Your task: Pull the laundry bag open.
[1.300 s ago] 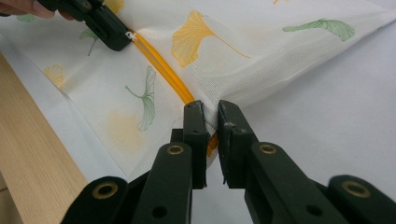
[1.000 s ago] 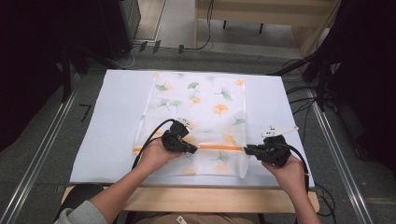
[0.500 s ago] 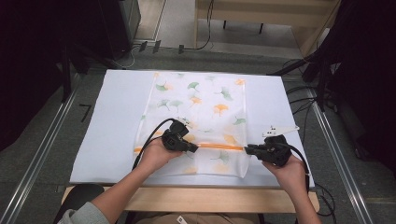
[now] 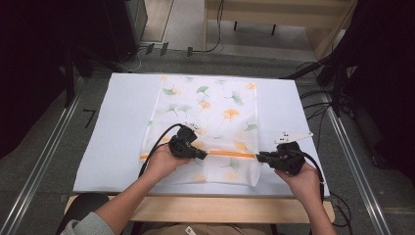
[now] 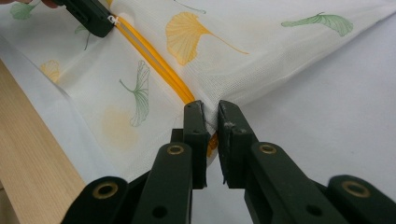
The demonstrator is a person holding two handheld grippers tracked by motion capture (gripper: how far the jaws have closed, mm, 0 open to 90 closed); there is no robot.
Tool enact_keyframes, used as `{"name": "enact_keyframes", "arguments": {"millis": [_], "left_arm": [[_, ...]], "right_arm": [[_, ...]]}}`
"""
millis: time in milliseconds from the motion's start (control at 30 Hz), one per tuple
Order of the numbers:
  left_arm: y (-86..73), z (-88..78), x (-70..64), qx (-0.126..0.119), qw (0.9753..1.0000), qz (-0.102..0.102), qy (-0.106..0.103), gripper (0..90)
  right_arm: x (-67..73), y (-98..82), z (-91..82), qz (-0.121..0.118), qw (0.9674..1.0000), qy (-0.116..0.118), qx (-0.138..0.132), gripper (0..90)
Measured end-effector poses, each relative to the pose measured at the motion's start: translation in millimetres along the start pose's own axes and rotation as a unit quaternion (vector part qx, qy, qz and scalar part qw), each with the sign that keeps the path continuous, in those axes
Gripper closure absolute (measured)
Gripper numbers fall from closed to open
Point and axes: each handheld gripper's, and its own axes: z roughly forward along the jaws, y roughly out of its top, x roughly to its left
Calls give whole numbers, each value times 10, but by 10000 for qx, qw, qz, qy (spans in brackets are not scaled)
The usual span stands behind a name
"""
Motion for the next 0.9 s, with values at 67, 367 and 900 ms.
{"name": "enact_keyframes", "arguments": {"millis": [67,367,900], "left_arm": [[-2,-14,6,48,10000,34,21,900],[-49,-116,74,40,10000,-58,69,900],[-329,-454,234,-68,9996,-215,148,900]], "right_arm": [[1,0,0,4,10000,5,-3,836],[-1,-1,9,-10,10000,1,23,837],[-4,0,25,11,10000,-33,64,837]]}}
